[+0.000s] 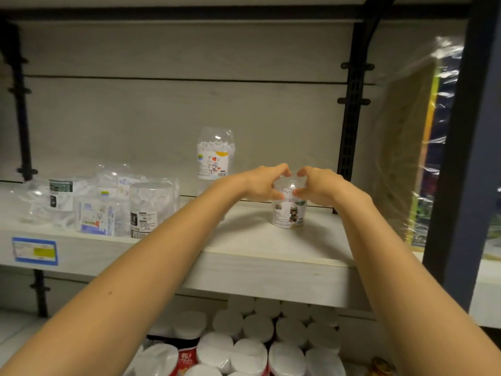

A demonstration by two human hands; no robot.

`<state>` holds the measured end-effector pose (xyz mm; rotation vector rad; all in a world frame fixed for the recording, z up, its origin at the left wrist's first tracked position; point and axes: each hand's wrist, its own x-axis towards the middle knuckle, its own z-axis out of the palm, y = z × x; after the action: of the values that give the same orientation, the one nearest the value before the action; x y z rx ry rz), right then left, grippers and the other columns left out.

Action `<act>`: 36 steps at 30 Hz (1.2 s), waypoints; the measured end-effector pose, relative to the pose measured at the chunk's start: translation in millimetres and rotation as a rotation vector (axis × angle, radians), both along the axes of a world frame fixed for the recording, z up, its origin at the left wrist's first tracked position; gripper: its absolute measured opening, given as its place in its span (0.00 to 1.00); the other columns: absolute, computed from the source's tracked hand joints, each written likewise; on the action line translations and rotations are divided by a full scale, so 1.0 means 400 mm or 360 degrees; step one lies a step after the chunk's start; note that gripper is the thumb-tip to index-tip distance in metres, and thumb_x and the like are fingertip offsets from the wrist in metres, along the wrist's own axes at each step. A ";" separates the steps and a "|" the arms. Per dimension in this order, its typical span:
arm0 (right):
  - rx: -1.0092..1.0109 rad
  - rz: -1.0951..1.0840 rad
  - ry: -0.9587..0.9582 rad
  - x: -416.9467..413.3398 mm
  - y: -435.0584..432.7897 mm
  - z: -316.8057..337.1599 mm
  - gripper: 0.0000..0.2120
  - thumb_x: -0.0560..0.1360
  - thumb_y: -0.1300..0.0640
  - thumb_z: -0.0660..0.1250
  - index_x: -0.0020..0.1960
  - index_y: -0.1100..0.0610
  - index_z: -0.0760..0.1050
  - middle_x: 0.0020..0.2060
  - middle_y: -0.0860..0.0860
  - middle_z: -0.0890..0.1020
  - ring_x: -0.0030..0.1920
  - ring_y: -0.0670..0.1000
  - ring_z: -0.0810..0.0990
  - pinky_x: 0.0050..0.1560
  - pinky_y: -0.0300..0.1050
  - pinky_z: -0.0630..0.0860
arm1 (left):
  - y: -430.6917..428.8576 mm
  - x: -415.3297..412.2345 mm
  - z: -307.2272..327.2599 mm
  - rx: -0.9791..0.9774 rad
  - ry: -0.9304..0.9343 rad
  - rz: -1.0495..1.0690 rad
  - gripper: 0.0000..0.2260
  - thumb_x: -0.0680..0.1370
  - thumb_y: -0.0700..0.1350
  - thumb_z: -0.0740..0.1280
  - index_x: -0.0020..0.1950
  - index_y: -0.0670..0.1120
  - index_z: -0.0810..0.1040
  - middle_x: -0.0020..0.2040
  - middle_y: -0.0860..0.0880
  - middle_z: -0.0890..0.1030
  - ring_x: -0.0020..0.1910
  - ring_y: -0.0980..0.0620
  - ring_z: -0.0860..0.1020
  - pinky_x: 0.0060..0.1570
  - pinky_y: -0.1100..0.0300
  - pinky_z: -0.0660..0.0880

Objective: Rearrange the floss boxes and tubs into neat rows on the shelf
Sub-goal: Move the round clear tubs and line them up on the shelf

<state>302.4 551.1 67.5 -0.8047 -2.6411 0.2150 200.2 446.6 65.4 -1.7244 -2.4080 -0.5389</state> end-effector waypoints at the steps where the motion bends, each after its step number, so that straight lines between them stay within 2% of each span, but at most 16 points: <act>1: -0.0003 -0.0008 0.0006 -0.004 0.005 -0.002 0.28 0.75 0.47 0.63 0.72 0.51 0.60 0.66 0.55 0.72 0.64 0.59 0.72 0.63 0.55 0.70 | 0.006 -0.004 -0.001 -0.0012 -0.0021 0.0012 0.24 0.77 0.44 0.65 0.70 0.45 0.61 0.68 0.38 0.68 0.62 0.42 0.72 0.63 0.49 0.70; 6: -0.0034 -0.0029 0.0020 -0.006 0.019 -0.014 0.29 0.75 0.45 0.61 0.73 0.49 0.57 0.67 0.55 0.71 0.65 0.59 0.71 0.64 0.55 0.69 | 0.005 0.003 0.002 -0.0101 -0.0077 0.0065 0.25 0.78 0.45 0.62 0.73 0.45 0.57 0.72 0.40 0.65 0.68 0.42 0.68 0.67 0.49 0.66; 8: -0.0040 -0.0040 0.0013 -0.002 0.019 -0.021 0.29 0.76 0.45 0.60 0.74 0.49 0.56 0.70 0.55 0.68 0.67 0.59 0.69 0.65 0.56 0.68 | -0.010 0.021 0.010 -0.0172 0.0058 0.0100 0.26 0.79 0.44 0.60 0.75 0.44 0.54 0.75 0.42 0.60 0.73 0.44 0.62 0.70 0.53 0.61; 10: 0.0064 -0.0029 0.0115 0.007 0.004 -0.023 0.26 0.78 0.47 0.58 0.74 0.50 0.57 0.70 0.55 0.68 0.67 0.59 0.68 0.64 0.56 0.69 | -0.045 0.045 0.021 -0.0058 0.0209 0.0106 0.24 0.80 0.43 0.59 0.75 0.42 0.56 0.75 0.43 0.60 0.74 0.45 0.60 0.70 0.56 0.59; 12: 0.0213 0.0044 0.0427 0.020 -0.025 -0.021 0.20 0.79 0.50 0.56 0.70 0.50 0.64 0.67 0.54 0.72 0.65 0.59 0.71 0.60 0.55 0.71 | -0.101 0.064 0.027 0.0240 0.0352 0.0125 0.18 0.79 0.43 0.60 0.69 0.45 0.67 0.69 0.46 0.72 0.67 0.46 0.70 0.64 0.56 0.67; 14: 0.0211 0.0215 0.0746 0.030 -0.071 -0.017 0.13 0.79 0.53 0.56 0.61 0.49 0.73 0.58 0.51 0.79 0.58 0.56 0.77 0.55 0.54 0.75 | -0.177 0.070 0.033 0.0519 0.0461 0.0203 0.10 0.78 0.44 0.61 0.58 0.49 0.77 0.54 0.51 0.82 0.51 0.50 0.77 0.51 0.58 0.72; 15: 0.0113 0.0341 0.0839 0.029 -0.098 -0.014 0.11 0.79 0.54 0.57 0.55 0.48 0.76 0.52 0.49 0.82 0.54 0.54 0.79 0.53 0.54 0.76 | -0.219 0.066 0.039 0.0609 0.0463 0.0244 0.08 0.77 0.45 0.62 0.53 0.50 0.79 0.47 0.53 0.84 0.45 0.53 0.76 0.47 0.59 0.72; 17: -0.0131 0.0579 0.0912 0.013 -0.154 -0.007 0.10 0.78 0.56 0.59 0.49 0.51 0.79 0.43 0.48 0.84 0.47 0.51 0.82 0.53 0.53 0.77 | -0.298 0.043 0.059 0.0718 0.0387 0.0289 0.06 0.76 0.44 0.64 0.45 0.51 0.80 0.38 0.54 0.84 0.39 0.54 0.75 0.46 0.58 0.74; 19: -0.0200 0.0657 0.0945 -0.017 -0.197 0.008 0.09 0.77 0.56 0.62 0.51 0.54 0.79 0.46 0.50 0.84 0.48 0.50 0.82 0.56 0.50 0.76 | -0.352 0.003 0.084 0.0784 0.0187 0.0283 0.06 0.75 0.42 0.65 0.42 0.50 0.79 0.35 0.52 0.83 0.35 0.54 0.77 0.45 0.58 0.76; 21: -0.0152 0.0598 0.0939 -0.064 -0.230 0.026 0.13 0.76 0.52 0.64 0.59 0.55 0.75 0.55 0.51 0.81 0.53 0.51 0.79 0.59 0.46 0.73 | -0.388 -0.050 0.097 0.0846 -0.0079 0.0248 0.06 0.76 0.39 0.64 0.42 0.47 0.79 0.34 0.49 0.82 0.31 0.57 0.76 0.37 0.64 0.75; 23: -0.0231 0.0568 0.0954 -0.119 -0.250 0.042 0.23 0.74 0.48 0.65 0.66 0.55 0.68 0.62 0.52 0.75 0.58 0.52 0.76 0.61 0.48 0.72 | -0.408 -0.104 0.097 0.0895 -0.0300 0.0228 0.07 0.76 0.37 0.63 0.42 0.45 0.79 0.35 0.50 0.81 0.27 0.61 0.75 0.30 0.72 0.71; 25: -0.0375 0.0558 0.0991 -0.168 -0.257 0.055 0.31 0.72 0.44 0.67 0.70 0.54 0.62 0.68 0.53 0.69 0.64 0.53 0.72 0.64 0.51 0.70 | -0.417 -0.147 0.093 0.0909 -0.0409 0.0215 0.09 0.76 0.36 0.63 0.40 0.48 0.77 0.35 0.52 0.80 0.26 0.61 0.74 0.29 0.72 0.71; 28: -0.0607 0.0552 0.0979 -0.227 -0.257 0.062 0.41 0.68 0.44 0.71 0.73 0.54 0.54 0.71 0.55 0.65 0.68 0.54 0.68 0.64 0.46 0.68 | -0.426 -0.186 0.087 0.0895 -0.0476 0.0164 0.08 0.75 0.36 0.65 0.40 0.48 0.77 0.36 0.51 0.79 0.32 0.56 0.75 0.33 0.68 0.71; 30: -0.0769 0.0533 0.0988 -0.257 -0.257 0.058 0.45 0.66 0.45 0.74 0.73 0.54 0.52 0.69 0.55 0.68 0.66 0.54 0.71 0.57 0.43 0.69 | -0.434 -0.200 0.083 0.0890 -0.0431 0.0112 0.05 0.74 0.37 0.68 0.44 0.46 0.79 0.37 0.50 0.79 0.33 0.55 0.75 0.31 0.73 0.71; 32: -0.0859 0.0500 0.1002 -0.279 -0.256 0.049 0.45 0.65 0.46 0.75 0.73 0.54 0.53 0.66 0.54 0.71 0.62 0.53 0.74 0.52 0.42 0.71 | -0.442 -0.213 0.077 0.0866 -0.0363 0.0067 0.05 0.74 0.37 0.68 0.44 0.47 0.79 0.37 0.50 0.78 0.33 0.56 0.75 0.32 0.72 0.71; 36: -0.0856 0.0490 0.1010 -0.278 -0.258 0.046 0.40 0.68 0.49 0.74 0.71 0.57 0.57 0.67 0.54 0.70 0.61 0.52 0.74 0.52 0.42 0.71 | -0.464 -0.228 0.076 0.0874 -0.0297 0.0033 0.07 0.73 0.37 0.68 0.45 0.49 0.79 0.41 0.49 0.80 0.40 0.54 0.76 0.47 0.62 0.72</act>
<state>191.2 447.9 86.0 -0.3675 -2.0852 1.0986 109.0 260.8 95.9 -1.4550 -2.0971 -1.2647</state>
